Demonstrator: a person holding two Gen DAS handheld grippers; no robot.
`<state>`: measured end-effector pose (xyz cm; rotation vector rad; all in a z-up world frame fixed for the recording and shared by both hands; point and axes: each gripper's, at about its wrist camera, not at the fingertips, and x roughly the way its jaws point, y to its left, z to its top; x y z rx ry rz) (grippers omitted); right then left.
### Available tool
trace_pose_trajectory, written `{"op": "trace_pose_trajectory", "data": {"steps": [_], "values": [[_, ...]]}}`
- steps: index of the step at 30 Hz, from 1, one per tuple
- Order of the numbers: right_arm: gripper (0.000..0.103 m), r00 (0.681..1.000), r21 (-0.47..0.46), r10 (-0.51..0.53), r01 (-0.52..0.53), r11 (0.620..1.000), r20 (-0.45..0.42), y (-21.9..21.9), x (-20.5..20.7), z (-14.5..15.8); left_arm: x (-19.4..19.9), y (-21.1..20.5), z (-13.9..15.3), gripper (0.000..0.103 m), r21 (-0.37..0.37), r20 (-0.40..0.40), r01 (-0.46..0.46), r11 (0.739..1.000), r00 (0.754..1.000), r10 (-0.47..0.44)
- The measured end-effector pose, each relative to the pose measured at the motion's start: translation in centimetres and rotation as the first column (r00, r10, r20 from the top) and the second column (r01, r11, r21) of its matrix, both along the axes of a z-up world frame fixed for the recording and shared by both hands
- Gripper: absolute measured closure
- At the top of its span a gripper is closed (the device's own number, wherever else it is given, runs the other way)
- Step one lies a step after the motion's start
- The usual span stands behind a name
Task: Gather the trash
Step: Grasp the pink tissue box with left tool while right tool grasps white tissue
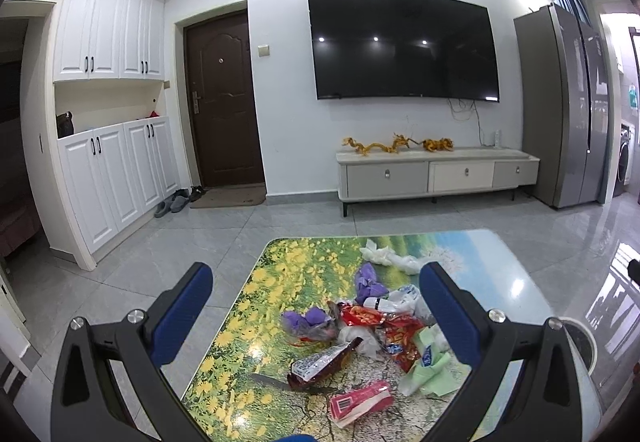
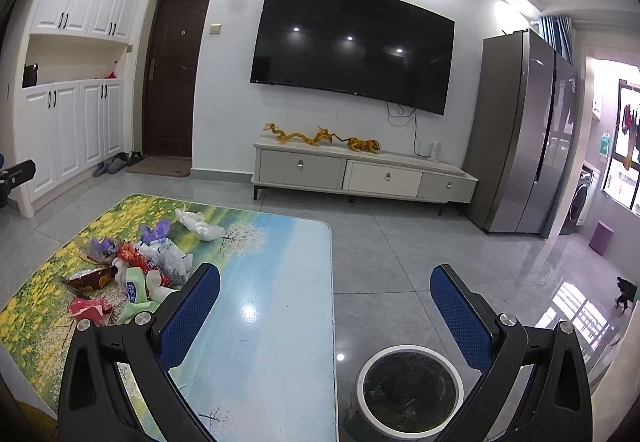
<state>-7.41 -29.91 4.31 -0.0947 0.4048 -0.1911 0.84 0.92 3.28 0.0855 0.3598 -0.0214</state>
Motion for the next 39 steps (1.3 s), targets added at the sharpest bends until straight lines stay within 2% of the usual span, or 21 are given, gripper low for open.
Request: {"op": "trace_pose_trajectory", "data": {"steps": [5, 11, 15, 20, 22, 25, 27, 29, 30, 32, 34, 35, 38, 39], "values": [[0.000, 1.000, 0.011, 0.016, -0.015, 1.000, -0.016, 0.4, 0.9, -0.2, 1.6, -0.4, -1.2, 0.000, 0.002, -0.064, 0.056, 0.998, 0.996, -0.056], [0.000, 0.996, 0.041, 0.051, -0.048, 0.998, -0.078, 1.3, 2.1, -0.7, 3.1, -0.7, -2.4, 0.000, -0.015, -0.119, 0.115, 0.993, 0.986, -0.116], [0.000, 0.984, 0.084, 0.120, -0.110, 0.990, -0.130, 2.3, 3.1, -1.3, 4.7, 0.7, -3.2, 0.000, -0.047, -0.165, 0.128, 0.991, 0.977, -0.134], [0.000, 0.949, 0.152, 0.242, -0.213, 0.965, -0.204, 3.0, 5.2, -3.1, 6.1, 3.7, -3.8, 0.000, -0.074, -0.193, 0.141, 0.987, 0.969, -0.153], [0.000, 0.927, 0.188, 0.290, -0.249, 0.950, -0.237, 3.0, 6.5, -4.2, 5.7, 5.1, -4.2, 0.000, -0.096, -0.180, 0.178, 0.979, 0.965, -0.193], [0.007, 0.885, 0.231, 0.367, -0.308, 0.923, -0.285, 3.4, 9.0, -6.0, 4.8, 5.6, -5.2, 0.000, -0.075, -0.182, 0.250, 0.965, 0.948, -0.259], [0.018, 0.846, 0.244, 0.423, -0.357, 0.901, -0.325, 3.9, 11.0, -7.4, 4.3, 5.2, -6.0, 0.000, -0.094, -0.213, 0.329, 0.940, 0.915, -0.341], [0.028, 0.803, 0.254, 0.472, -0.402, 0.880, -0.364, 4.6, 12.7, -8.6, 4.0, 4.1, -7.5, 0.006, -0.150, -0.268, 0.445, 0.883, 0.841, -0.470], [0.033, 0.773, 0.264, 0.507, -0.435, 0.861, -0.381, 5.1, 13.9, -9.3, 4.0, 3.3, -8.3, 0.011, -0.148, -0.297, 0.481, 0.864, 0.812, -0.503], [0.035, 0.737, 0.270, 0.544, -0.472, 0.839, -0.401, 5.8, 15.6, -10.3, 4.0, 1.7, -9.6, 0.014, -0.118, -0.344, 0.531, 0.839, 0.771, -0.536], [0.037, 0.696, 0.266, 0.577, -0.514, 0.816, -0.427, 6.9, 17.4, -11.2, 4.4, -0.2, -11.4, 0.018, -0.104, -0.406, 0.591, 0.800, 0.709, -0.576], [0.040, 0.667, 0.264, 0.598, -0.540, 0.799, -0.445, 7.6, 18.4, -11.8, 4.8, -0.9, -12.1, 0.020, -0.102, -0.431, 0.606, 0.789, 0.688, -0.584], [0.046, 0.593, 0.239, 0.635, -0.610, 0.756, -0.494, 9.3, 20.0, -12.9, 5.4, -1.8, -13.7, 0.028, -0.095, -0.487, 0.630, 0.770, 0.646, -0.588], [0.048, 0.562, 0.226, 0.648, -0.640, 0.734, -0.514, 9.9, 20.4, -13.2, 5.7, -2.2, -14.3, 0.030, -0.100, -0.507, 0.643, 0.759, 0.623, -0.595]]}}
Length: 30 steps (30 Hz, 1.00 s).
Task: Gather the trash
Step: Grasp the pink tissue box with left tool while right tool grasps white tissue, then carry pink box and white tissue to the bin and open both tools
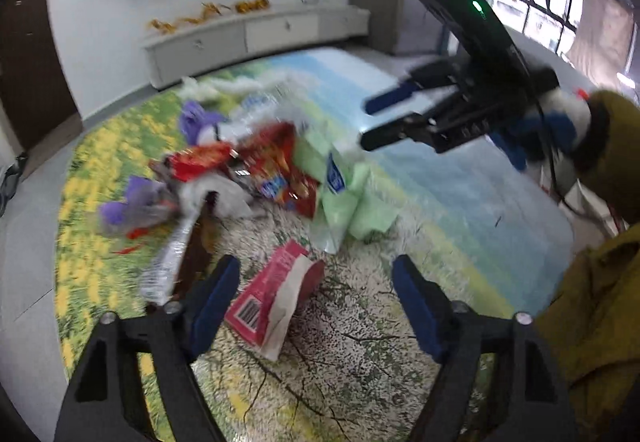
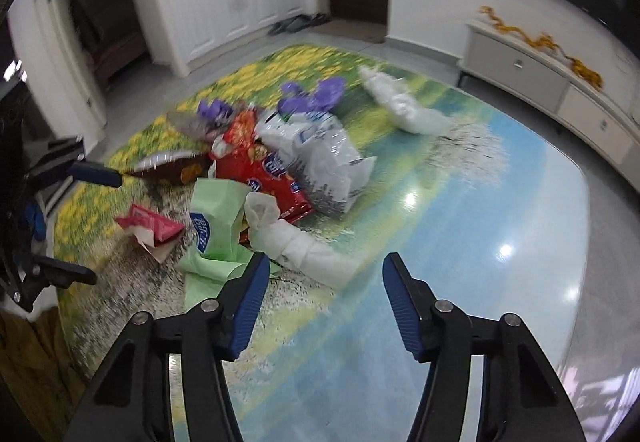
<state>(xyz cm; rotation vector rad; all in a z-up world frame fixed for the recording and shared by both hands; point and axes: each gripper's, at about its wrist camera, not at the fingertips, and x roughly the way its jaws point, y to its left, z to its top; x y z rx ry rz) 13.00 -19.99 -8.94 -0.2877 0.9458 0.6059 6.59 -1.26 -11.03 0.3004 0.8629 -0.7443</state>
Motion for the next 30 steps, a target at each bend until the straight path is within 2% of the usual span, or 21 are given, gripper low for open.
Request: {"op": "trace_pose_trajectory", "data": {"steps": [5, 7, 8, 9, 12, 15, 20, 26, 30], "values": [[0.052, 0.991, -0.050, 0.132, -0.133, 0.990, -0.025, 1.9, 1.0, -1.3, 1.6, -0.3, -2.3, 0.038, 0.038, -0.099, 0.002, 0.999, 0.995, 0.002], [0.058, 0.985, -0.070, 0.166, -0.169, 0.983, -0.035, 2.5, 1.1, -2.0, 1.9, -0.2, -2.9, 0.043, 0.028, -0.133, -0.003, 1.000, 0.991, 0.007], [0.066, 0.984, -0.080, 0.175, -0.177, 0.981, -0.039, 2.7, 1.1, -2.2, 2.0, -0.4, -2.9, 0.044, 0.027, -0.133, -0.007, 1.000, 0.991, 0.011], [0.080, 0.982, -0.091, 0.182, -0.185, 0.978, -0.041, 2.8, 1.0, -2.4, 2.0, -0.4, -2.8, 0.052, 0.025, -0.133, -0.013, 1.000, 0.991, 0.016], [0.092, 0.983, -0.072, 0.183, -0.185, 0.980, -0.035, 2.4, -0.1, -2.3, 2.0, 0.0, -2.5, 0.072, 0.003, -0.157, -0.038, 0.999, 0.987, 0.038], [0.093, 0.987, -0.054, 0.157, -0.158, 0.986, -0.016, 1.5, -1.6, -1.7, 2.5, 0.3, -2.5, 0.087, -0.018, -0.178, -0.070, 0.997, 0.982, 0.066], [0.093, 0.995, -0.007, 0.092, -0.092, 0.996, 0.023, -0.5, -4.7, -0.3, 1.3, 0.1, -2.1, 0.094, -0.032, -0.142, -0.103, 0.994, 0.985, 0.097], [0.093, 0.997, 0.094, -0.019, 0.011, 0.995, 0.081, -4.0, -9.0, 2.0, -1.8, 0.5, 1.5, 0.096, -0.084, -0.047, -0.153, 0.985, 0.988, 0.149], [0.093, 0.983, 0.178, -0.135, 0.112, 0.978, 0.122, -7.6, -11.7, 3.1, -3.5, -0.5, 4.7, 0.096, -0.116, 0.018, -0.155, 0.981, 0.987, 0.158]]}}
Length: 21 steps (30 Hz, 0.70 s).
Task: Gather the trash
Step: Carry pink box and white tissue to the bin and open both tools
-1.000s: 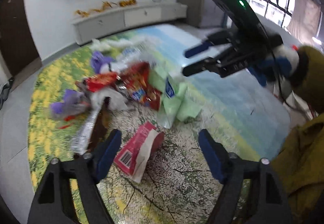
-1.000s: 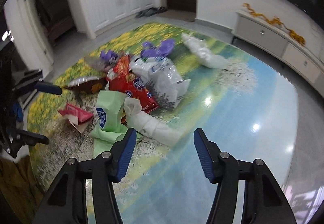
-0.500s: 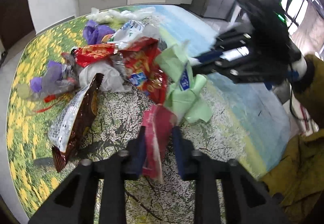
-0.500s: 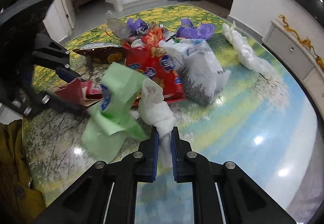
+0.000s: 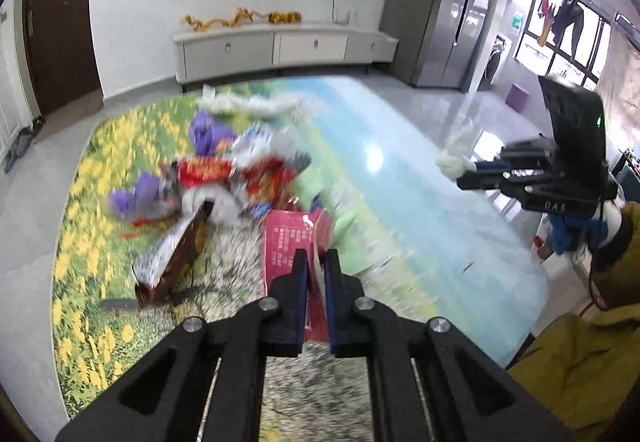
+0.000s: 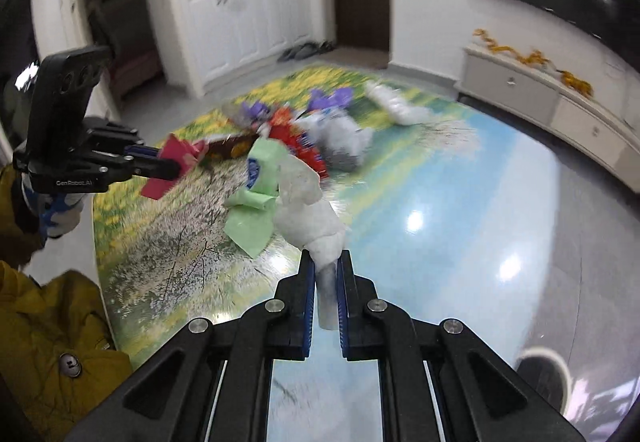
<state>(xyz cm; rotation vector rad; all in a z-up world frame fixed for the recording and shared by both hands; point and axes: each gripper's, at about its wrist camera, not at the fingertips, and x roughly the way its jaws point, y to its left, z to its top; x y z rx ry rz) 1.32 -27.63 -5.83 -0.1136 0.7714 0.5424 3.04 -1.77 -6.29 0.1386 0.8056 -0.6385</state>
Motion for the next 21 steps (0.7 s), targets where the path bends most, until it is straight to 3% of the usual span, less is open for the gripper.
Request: {"op": "trace_pose_trajectory", "data": {"steps": [5, 11, 15, 19, 21], "values": [[0.093, 0.971, 0.062, -0.240, 0.239, 0.969, 0.013, -7.3, -2.1, 0.8, -1.0, -6.1, 3.9, 0.096, -0.011, 0.067, 0.116, 0.993, 0.991, -0.115], [0.093, 0.838, 0.066, -0.541, 0.545, 0.836, -0.066, -17.9, -4.1, -1.3, 0.0, -18.5, 5.7, 0.096, -0.039, 0.033, 0.319, 0.947, 0.948, -0.317], [0.092, 0.745, 0.081, -0.652, 0.665, 0.742, -0.143, -23.6, -4.5, -4.0, 0.9, -29.0, 4.9, 0.096, -0.029, -0.041, 0.423, 0.906, 0.905, -0.424], [0.091, 0.677, 0.083, -0.704, 0.731, 0.677, -0.216, -27.9, -3.4, -7.1, 2.9, -36.7, 2.4, 0.095, -0.029, -0.125, 0.458, 0.889, 0.880, -0.458], [0.090, 0.650, 0.085, -0.717, 0.753, 0.653, -0.251, -29.5, -2.4, -8.7, 4.4, -39.6, 0.9, 0.094, -0.038, -0.170, 0.449, 0.893, 0.878, -0.448]]}}
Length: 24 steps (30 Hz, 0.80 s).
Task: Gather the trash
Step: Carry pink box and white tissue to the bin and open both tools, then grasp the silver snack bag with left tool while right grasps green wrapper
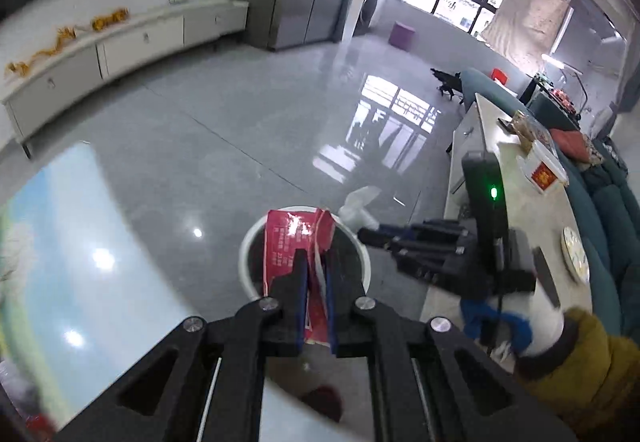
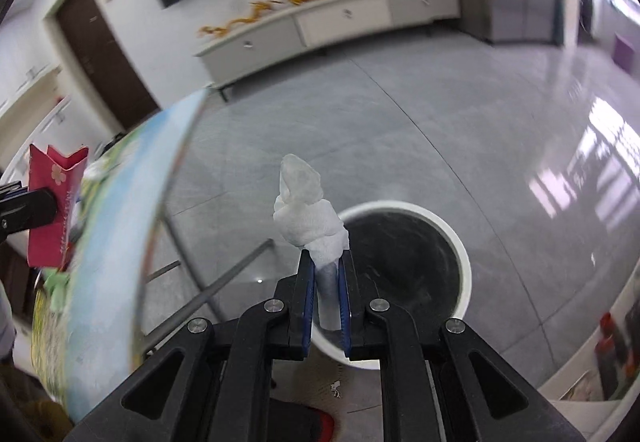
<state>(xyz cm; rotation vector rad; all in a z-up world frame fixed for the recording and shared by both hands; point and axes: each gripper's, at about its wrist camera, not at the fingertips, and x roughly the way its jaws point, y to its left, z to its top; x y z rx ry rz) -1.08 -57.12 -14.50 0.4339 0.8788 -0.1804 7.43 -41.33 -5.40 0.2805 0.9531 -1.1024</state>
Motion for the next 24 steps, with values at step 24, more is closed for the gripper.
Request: {"op": "trace_pose_trajectory", "data": {"steps": [24], "values": [[0.058, 0.987, -0.046, -0.076, 0.083, 0.995, 0.141, 2.4, -2.2, 5.9, -0.2, 5.8, 2.3, 0.071, -0.168, 0.010, -0.133, 0.977, 0.991, 0.137]]}}
